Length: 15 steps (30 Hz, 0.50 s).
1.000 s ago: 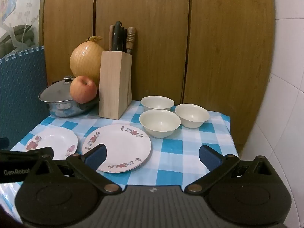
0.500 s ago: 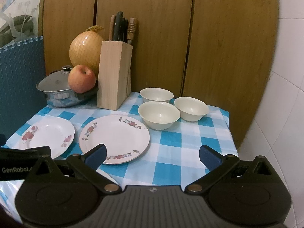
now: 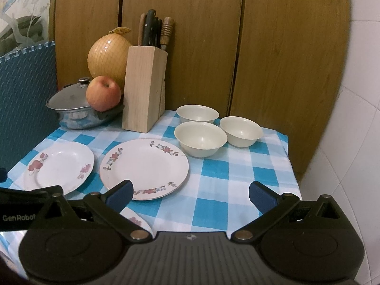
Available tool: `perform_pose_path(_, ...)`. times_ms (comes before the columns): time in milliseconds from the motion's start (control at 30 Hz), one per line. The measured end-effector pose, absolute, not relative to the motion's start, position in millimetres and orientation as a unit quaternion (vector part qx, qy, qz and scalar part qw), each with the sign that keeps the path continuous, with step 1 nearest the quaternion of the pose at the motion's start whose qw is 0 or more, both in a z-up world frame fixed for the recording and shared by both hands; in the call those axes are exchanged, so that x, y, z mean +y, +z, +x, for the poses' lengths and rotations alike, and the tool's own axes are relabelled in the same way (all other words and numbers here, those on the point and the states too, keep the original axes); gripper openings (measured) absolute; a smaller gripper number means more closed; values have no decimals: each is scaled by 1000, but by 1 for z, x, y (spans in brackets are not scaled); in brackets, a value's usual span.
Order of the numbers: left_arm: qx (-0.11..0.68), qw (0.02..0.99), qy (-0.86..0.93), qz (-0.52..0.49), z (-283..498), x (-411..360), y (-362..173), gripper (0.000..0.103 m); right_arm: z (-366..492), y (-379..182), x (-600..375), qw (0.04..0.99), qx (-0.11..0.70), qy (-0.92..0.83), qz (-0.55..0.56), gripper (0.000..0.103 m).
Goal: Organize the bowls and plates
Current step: 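Move both grippers toward the plates on the checked tablecloth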
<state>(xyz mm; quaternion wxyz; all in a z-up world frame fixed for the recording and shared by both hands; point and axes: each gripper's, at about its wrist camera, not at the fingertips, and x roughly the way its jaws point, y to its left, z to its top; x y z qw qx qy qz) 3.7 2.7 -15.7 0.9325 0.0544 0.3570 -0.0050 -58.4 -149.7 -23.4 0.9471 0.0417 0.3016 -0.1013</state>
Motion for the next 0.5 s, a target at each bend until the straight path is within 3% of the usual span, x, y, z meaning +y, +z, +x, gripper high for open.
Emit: perform_pose_path(500,361,931,-2,61,2,3,-18,103,-60,-25,-148,946,306,-101,37,99)
